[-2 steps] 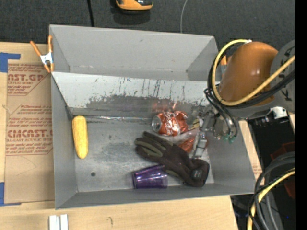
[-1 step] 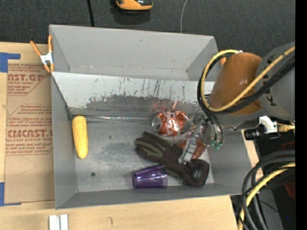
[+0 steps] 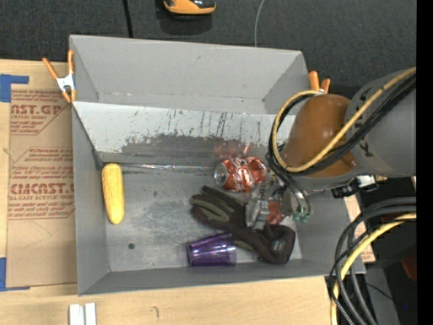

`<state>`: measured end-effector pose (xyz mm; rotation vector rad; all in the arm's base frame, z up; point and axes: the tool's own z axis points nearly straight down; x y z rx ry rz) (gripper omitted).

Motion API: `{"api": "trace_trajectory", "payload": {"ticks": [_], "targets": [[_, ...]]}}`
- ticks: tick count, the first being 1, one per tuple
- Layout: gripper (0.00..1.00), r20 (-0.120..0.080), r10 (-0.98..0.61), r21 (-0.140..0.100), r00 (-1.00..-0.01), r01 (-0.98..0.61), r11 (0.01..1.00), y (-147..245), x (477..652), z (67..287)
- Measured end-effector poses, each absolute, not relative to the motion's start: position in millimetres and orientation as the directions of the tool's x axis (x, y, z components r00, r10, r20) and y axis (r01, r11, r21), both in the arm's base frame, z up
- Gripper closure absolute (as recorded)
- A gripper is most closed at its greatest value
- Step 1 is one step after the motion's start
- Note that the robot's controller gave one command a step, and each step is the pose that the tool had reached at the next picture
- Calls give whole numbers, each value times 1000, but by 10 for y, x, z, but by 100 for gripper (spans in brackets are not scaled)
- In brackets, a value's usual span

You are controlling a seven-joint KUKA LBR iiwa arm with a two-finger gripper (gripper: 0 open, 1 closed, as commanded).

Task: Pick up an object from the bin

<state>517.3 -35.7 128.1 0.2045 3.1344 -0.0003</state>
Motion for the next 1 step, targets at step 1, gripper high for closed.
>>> {"api": "trace_trajectory", "payload": {"ticks": [1], "targets": [[0,-1,130,0,-992,130,992,-356,5173,1281]]}}
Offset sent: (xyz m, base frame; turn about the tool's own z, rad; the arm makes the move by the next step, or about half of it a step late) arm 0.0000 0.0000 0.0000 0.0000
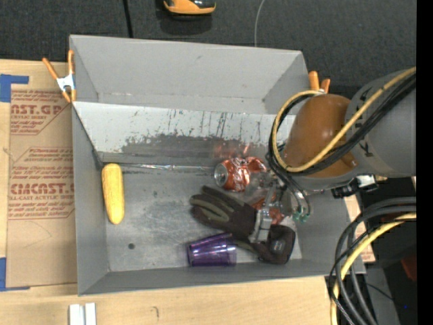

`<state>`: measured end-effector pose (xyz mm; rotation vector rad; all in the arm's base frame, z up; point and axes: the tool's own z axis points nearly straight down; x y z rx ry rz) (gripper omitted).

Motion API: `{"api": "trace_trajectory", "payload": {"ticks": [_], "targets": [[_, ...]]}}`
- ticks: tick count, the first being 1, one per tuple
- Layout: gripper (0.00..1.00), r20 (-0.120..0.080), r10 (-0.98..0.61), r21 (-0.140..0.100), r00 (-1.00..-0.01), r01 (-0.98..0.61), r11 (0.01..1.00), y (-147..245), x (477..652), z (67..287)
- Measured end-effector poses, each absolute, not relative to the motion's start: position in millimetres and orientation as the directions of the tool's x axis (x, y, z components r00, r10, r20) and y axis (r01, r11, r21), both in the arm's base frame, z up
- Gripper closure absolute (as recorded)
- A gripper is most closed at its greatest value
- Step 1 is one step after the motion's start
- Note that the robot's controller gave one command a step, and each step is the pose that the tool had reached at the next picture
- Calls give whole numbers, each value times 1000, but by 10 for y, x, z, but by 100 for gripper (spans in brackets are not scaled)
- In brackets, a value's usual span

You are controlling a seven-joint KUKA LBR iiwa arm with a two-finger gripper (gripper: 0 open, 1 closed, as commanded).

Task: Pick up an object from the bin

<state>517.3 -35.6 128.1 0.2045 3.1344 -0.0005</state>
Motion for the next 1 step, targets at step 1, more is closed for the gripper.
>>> {"api": "trace_trajectory", "payload": {"ticks": [1], "targets": [[0,-1,130,0,-992,130,992,-356,5173,1281]]}}
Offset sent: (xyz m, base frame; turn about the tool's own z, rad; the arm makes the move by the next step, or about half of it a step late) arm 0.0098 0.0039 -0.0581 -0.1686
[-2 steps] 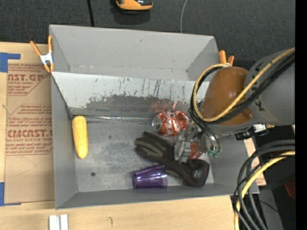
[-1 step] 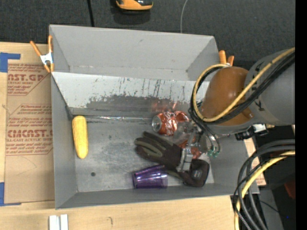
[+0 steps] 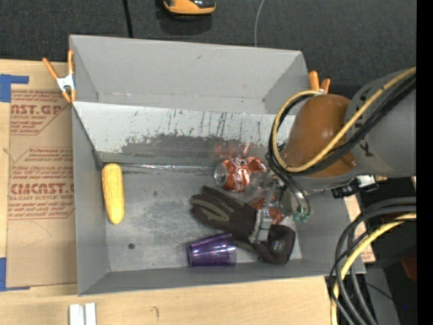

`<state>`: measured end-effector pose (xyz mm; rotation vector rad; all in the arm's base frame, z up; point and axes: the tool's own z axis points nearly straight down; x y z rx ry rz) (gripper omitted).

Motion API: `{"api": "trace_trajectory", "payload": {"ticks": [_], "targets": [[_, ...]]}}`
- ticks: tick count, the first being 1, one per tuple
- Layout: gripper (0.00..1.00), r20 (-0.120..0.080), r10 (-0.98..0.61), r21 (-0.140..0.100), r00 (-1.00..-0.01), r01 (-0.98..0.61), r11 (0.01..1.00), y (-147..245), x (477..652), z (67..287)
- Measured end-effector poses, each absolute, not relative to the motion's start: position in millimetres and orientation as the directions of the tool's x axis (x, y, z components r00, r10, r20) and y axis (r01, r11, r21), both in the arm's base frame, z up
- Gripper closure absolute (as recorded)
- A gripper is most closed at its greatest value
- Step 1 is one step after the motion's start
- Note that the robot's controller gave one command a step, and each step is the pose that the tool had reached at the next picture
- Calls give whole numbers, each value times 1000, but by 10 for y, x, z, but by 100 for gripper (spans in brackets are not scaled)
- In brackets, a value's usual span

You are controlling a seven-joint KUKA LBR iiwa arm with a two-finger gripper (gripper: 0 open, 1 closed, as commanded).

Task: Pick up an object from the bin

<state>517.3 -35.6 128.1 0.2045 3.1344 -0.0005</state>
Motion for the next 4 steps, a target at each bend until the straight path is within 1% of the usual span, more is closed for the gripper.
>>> {"api": "trace_trajectory", "payload": {"ticks": [1,3,4], "targets": [[100,-1,-39,0,-999,-39,999,-310,5278,712],[100,1,-38,0,-999,-38,999,-307,5276,734],[100,-4,-284,0,-959,-284,959,-561,5606,2164]]}}
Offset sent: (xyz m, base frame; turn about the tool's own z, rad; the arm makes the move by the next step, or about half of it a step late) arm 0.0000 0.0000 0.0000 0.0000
